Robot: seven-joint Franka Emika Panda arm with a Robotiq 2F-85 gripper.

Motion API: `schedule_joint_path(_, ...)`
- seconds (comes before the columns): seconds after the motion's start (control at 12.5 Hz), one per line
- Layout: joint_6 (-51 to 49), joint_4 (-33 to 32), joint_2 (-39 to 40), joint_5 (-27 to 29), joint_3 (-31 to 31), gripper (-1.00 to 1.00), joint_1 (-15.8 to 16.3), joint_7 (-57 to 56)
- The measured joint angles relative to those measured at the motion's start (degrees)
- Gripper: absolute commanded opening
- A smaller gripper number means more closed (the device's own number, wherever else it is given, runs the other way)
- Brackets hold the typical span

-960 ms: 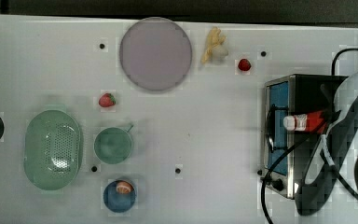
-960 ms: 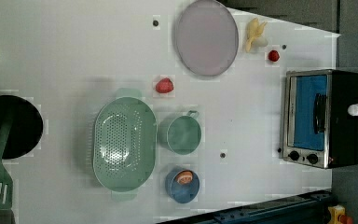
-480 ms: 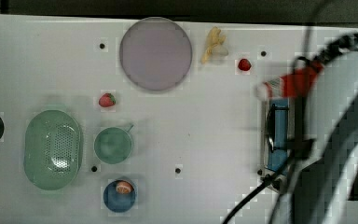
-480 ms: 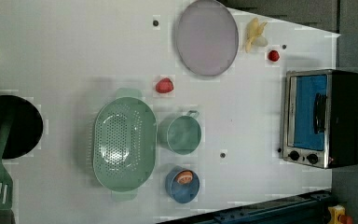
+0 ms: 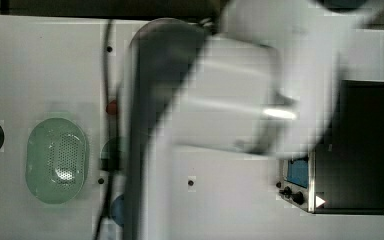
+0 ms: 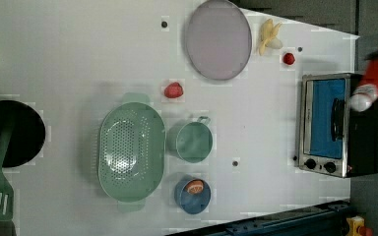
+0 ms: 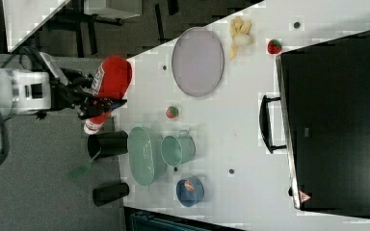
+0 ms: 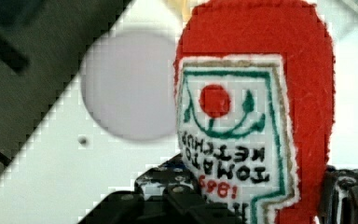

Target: Pick Ketchup from oven and place it on table.

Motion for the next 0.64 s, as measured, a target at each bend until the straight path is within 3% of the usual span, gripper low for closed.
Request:
schedule_joint_path(0.32,6.8,-15.5,1.47,-6.99,3.25,0.26,4.32,0.0)
schedule_joint_path(0.64,22.13,-30.33,4.92,-5.7,2.35,0.27,4.48,0.0)
